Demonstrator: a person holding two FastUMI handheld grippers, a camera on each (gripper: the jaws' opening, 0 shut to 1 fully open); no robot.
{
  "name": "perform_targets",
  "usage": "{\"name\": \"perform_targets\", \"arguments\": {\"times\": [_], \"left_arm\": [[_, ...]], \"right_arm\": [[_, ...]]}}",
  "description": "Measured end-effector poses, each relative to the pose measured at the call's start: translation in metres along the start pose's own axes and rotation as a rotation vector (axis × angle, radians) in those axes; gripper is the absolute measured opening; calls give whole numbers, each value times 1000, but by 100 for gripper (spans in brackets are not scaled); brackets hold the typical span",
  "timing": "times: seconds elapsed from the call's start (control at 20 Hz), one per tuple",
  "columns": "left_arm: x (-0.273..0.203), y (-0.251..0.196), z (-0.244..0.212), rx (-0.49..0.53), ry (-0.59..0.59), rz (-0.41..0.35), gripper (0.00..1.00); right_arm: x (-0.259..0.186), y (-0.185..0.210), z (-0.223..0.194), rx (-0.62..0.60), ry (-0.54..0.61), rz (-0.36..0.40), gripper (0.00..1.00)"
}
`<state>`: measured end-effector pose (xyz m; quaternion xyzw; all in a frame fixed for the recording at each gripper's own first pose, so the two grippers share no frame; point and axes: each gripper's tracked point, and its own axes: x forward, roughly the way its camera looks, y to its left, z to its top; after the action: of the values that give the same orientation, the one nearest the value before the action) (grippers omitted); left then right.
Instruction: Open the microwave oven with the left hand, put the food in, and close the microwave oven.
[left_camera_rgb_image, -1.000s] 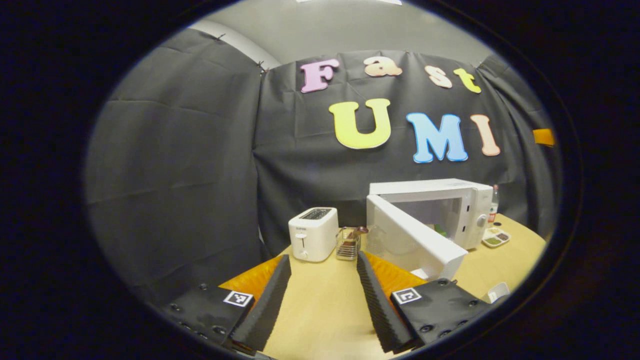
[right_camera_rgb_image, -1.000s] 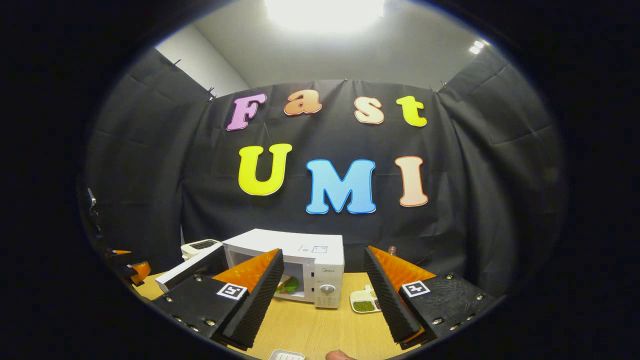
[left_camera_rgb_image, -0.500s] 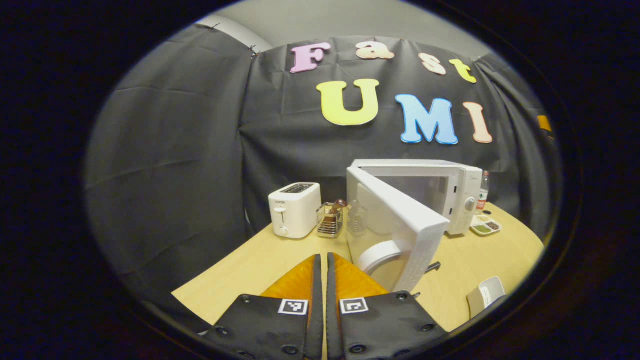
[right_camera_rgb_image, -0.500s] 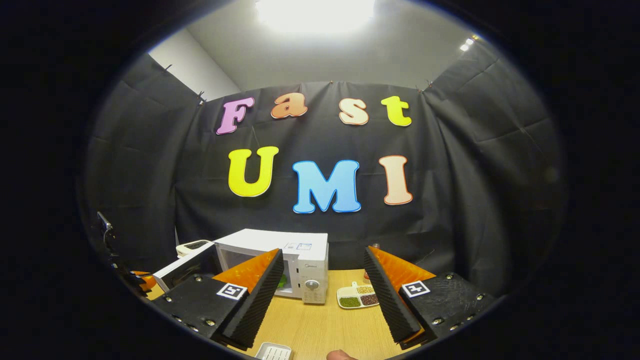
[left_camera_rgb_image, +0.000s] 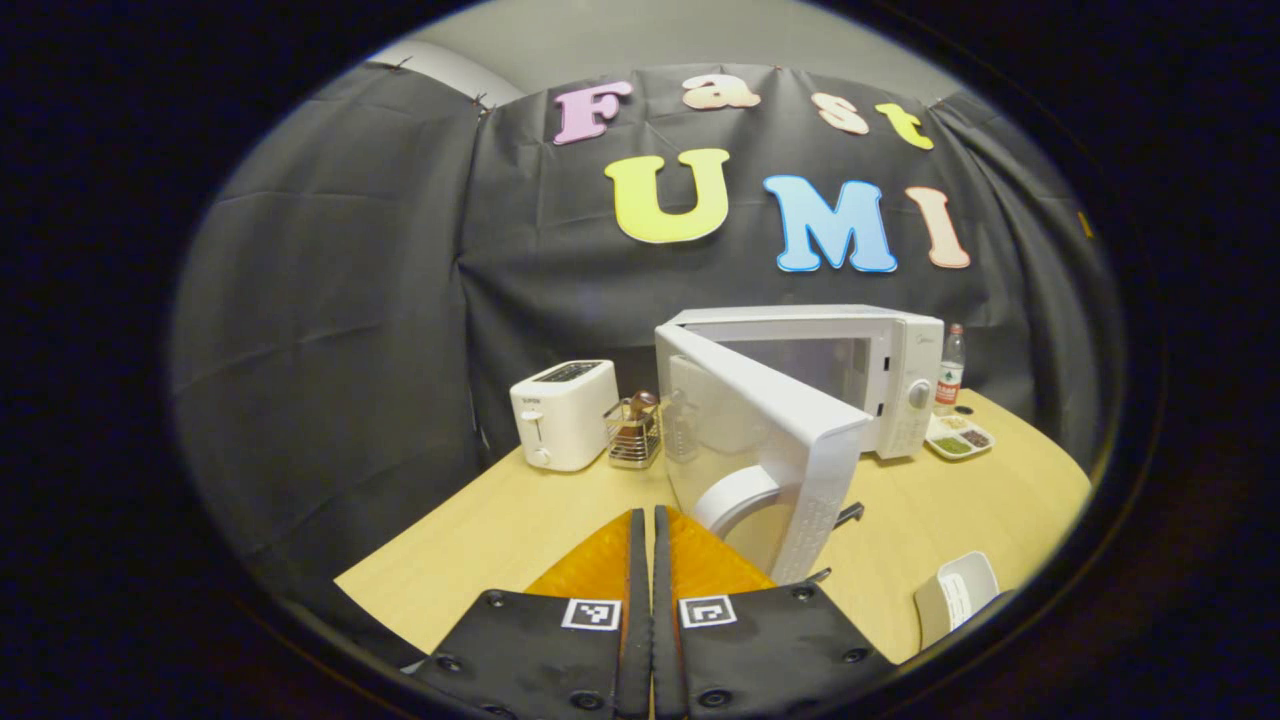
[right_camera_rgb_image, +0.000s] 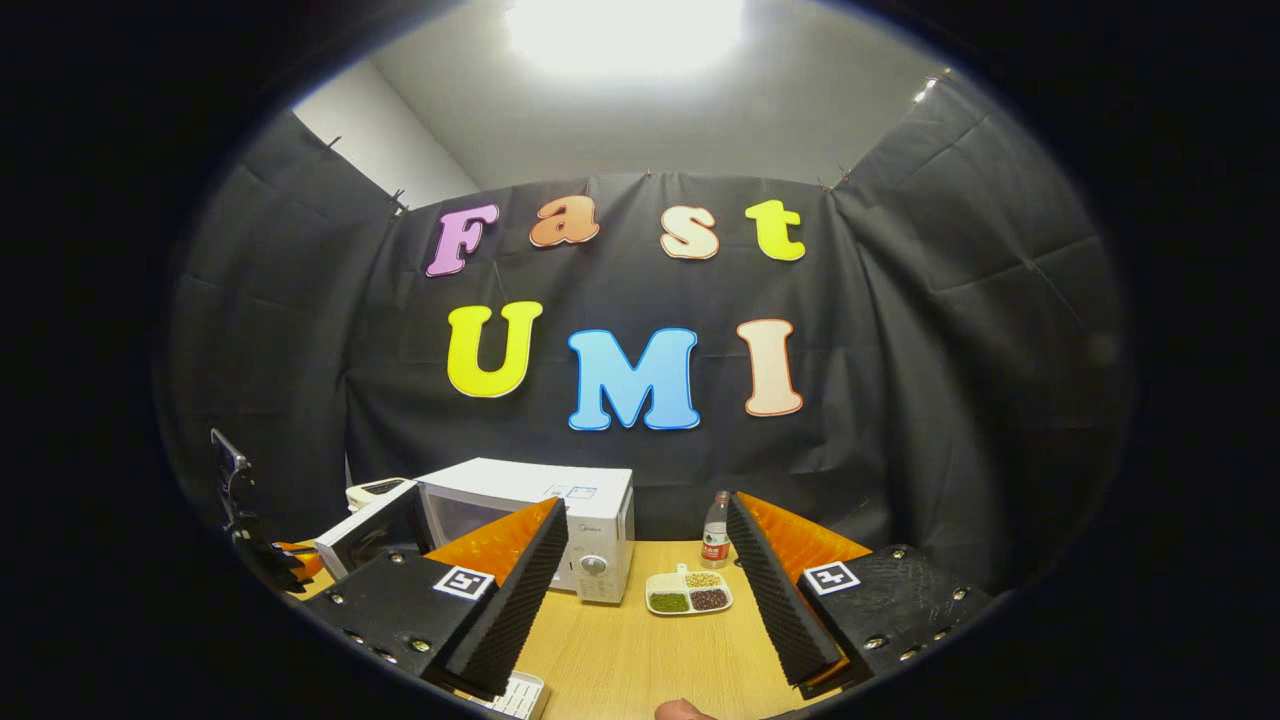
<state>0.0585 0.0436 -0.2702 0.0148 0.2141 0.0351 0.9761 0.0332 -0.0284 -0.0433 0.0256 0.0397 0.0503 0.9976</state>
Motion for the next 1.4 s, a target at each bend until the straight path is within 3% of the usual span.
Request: {"name": "perform_targets", "arguments": {"times": [0.25,0.6,1.3,1.35,1.4], "left_arm": [[10,-32,8,3,-2,-42,7],[38,-78,15,4,12,-191,7],[126,-137,43,10,12,-404,9],[132,-142,46,14,8,-416,14],[137,-147,48,16,6,-429,9]], "right_arm": [[-1,-8,2,-10,-10,8,96],[14,4,-6,-7,4,-9,96],[58,21,-9,-9,4,-142,97],[59,20,-10,-9,6,-155,96],[60,21,-10,-7,10,-163,96]]}}
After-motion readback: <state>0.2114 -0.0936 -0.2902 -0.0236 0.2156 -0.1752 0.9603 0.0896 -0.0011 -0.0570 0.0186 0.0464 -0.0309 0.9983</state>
